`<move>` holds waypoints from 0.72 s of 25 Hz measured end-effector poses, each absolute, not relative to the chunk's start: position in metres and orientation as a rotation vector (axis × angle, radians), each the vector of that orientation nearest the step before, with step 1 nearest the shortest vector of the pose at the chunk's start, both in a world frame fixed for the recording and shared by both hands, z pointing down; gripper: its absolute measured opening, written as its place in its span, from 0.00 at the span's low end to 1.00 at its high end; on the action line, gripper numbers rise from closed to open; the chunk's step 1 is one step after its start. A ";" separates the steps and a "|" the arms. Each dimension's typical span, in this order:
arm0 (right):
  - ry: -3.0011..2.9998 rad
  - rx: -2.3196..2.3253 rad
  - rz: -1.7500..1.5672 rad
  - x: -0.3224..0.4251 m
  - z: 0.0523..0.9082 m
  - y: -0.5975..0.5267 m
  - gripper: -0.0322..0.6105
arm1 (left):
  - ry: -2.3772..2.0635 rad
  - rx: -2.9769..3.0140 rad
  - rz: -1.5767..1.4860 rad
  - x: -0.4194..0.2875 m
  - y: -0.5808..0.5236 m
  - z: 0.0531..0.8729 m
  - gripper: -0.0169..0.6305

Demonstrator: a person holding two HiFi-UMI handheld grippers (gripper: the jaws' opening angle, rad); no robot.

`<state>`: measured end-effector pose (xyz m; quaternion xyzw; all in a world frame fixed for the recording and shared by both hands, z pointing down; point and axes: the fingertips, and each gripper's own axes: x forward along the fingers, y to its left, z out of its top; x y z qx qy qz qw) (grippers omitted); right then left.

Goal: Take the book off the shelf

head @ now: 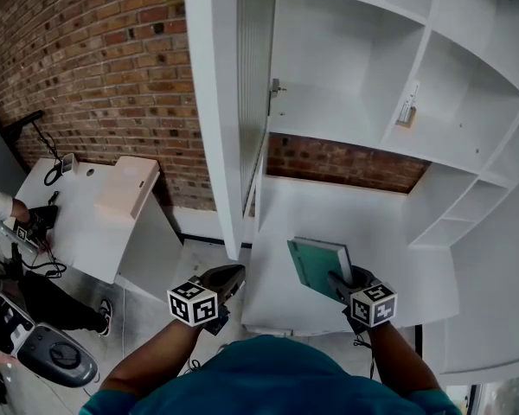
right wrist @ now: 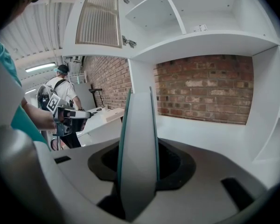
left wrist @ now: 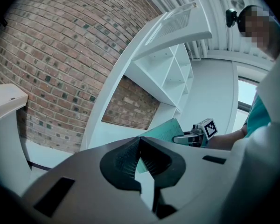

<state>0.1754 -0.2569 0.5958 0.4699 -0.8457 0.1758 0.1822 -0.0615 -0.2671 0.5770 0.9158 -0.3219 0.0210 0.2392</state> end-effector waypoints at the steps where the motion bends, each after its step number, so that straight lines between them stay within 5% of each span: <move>1: -2.388 1.325 0.494 0.175 0.596 -0.257 0.32 | -0.882 2.508 0.057 -0.061 -0.267 0.577 0.05; 18: -2.365 1.320 0.475 0.174 0.595 -0.255 0.32 | -0.882 2.504 0.054 -0.065 -0.264 0.576 0.05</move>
